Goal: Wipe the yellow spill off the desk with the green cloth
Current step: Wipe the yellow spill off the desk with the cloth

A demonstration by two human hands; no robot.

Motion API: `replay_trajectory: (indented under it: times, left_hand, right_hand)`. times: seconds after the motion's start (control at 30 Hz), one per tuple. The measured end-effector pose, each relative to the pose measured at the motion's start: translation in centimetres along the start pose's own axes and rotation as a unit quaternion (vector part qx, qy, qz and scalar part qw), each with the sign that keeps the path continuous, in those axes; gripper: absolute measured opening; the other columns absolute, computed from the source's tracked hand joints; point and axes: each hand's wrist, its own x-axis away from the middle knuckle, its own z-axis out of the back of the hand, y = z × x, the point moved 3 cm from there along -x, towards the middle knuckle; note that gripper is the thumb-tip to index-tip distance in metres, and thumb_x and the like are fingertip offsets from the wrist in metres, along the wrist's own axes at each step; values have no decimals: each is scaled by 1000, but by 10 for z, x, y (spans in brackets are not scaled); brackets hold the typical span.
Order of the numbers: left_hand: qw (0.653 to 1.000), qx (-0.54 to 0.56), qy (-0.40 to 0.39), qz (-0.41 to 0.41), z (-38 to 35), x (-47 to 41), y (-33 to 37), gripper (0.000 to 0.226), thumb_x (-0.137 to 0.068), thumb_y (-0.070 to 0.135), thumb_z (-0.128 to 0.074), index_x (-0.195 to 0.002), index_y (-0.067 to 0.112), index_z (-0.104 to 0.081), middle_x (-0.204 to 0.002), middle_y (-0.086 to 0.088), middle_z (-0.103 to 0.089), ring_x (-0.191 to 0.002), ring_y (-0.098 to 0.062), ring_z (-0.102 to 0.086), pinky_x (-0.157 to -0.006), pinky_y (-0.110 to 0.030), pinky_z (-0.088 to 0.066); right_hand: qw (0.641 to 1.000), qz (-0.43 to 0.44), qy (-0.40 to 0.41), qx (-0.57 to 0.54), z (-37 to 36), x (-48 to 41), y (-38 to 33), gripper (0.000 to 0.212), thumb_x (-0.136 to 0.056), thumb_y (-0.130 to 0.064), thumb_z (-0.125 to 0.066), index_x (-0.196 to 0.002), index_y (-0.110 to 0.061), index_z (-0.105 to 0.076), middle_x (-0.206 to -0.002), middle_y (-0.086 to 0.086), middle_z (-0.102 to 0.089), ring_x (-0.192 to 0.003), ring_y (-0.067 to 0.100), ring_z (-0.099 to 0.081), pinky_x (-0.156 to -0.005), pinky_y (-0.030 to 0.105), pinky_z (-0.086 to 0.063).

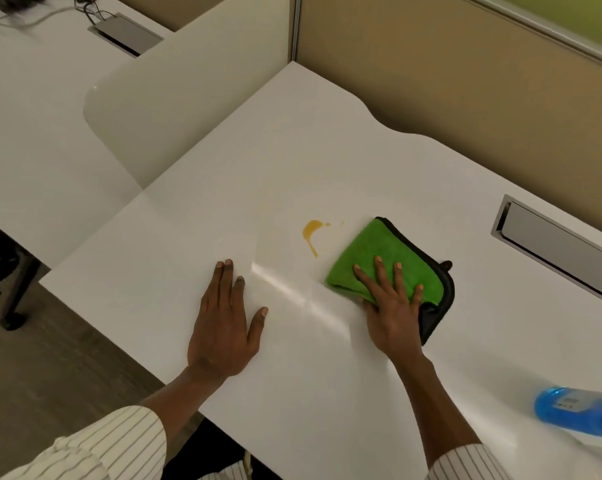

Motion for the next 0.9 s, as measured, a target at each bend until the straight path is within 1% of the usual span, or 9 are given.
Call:
replay_trajectory:
  times: [0.1, 0.2, 0.33, 0.43, 0.57, 0.67, 0.73, 0.83, 0.9]
  left_hand:
    - [1000, 4, -6, 4, 1, 0, 1, 77, -108, 56, -45, -159, -1, -42, -180, -21, -22, -170, -34, -18, -131, -52, -37]
    - [1000, 8, -3, 5, 1, 1, 1, 77, -108, 55, -45, -160, -1, -42, -181, -20, -21, -171, -33, -17, -131, -52, -36]
    - [1000, 3, 6, 2, 1, 1, 1, 76, -107, 54, -45, -158, -3, -44, -181, -20, -21, -170, -34, -18, -129, -52, -37]
    - [1000, -3, 3, 4, 0, 0, 1, 77, -107, 55, -44, -158, -3, -43, -181, -20, -20, -171, -33, -17, -129, -51, -38]
    - [1000, -6, 4, 0, -2, 0, 0, 77, -108, 55, -44, -159, -3, -42, -181, -21, -19, -171, -33, -17, -129, -51, -38]
    - [1000, -11, 3, 1, -1, 1, 0, 77, -109, 56, -43, -159, -2, -41, -181, -21, -19, -171, -33, -17, -130, -50, -38]
    - [1000, -10, 2, 4, -1, 1, 0, 78, -109, 57, -43, -160, -2, -41, -181, -20, -19, -171, -32, -16, -130, -50, -37]
    - [1000, -6, 5, 3, 0, 1, 1, 77, -109, 56, -44, -160, -1, -41, -182, -19, -19, -171, -32, -15, -131, -48, -35]
    - [1000, -5, 8, 2, 0, 1, 1, 77, -109, 56, -45, -159, -1, -42, -181, -20, -19, -171, -32, -16, -131, -47, -34]
  right_hand:
    - [1000, -29, -3, -2, 6, -43, -10, 55, -109, -42, -45, -159, -54, -26, -177, -9, -10, -164, 30, 6, -123, 76, 1]
    - [1000, -3, -13, 26, 5, -59, -30, 56, -109, -47, -42, -161, -52, -22, -178, -8, -7, -164, 34, 7, -122, 76, 0]
    - [995, 84, -30, 46, -6, -22, -45, 64, -106, -42, -46, -162, -53, -16, -177, -10, -1, -163, 32, 11, -124, 74, 0]
    - [992, 116, -11, 56, -15, 19, -39, 66, -106, -40, -51, -162, -52, -18, -177, -10, -3, -164, 31, 7, -126, 71, -3]
    - [995, 85, 1, 45, -10, 24, -21, 67, -105, -34, -56, -160, -53, -25, -176, -11, -10, -164, 29, 1, -126, 70, -7]
    - [999, 15, 2, 35, -3, -19, -23, 65, -106, -30, -50, -161, -52, -24, -177, -9, -8, -164, 30, 4, -125, 73, -3]
    - [1000, -6, -2, 28, 1, -51, -35, 60, -108, -36, -46, -162, -49, -24, -178, -6, -7, -164, 33, 6, -123, 76, -1]
    - [999, 22, -15, 39, 1, -77, -57, 58, -109, -44, -43, -163, -49, -21, -178, -5, -6, -163, 35, 7, -123, 75, 1]
    - [996, 60, -29, 52, -2, -70, -68, 60, -109, -43, -44, -163, -50, -19, -178, -7, -5, -164, 34, 8, -124, 74, 0]
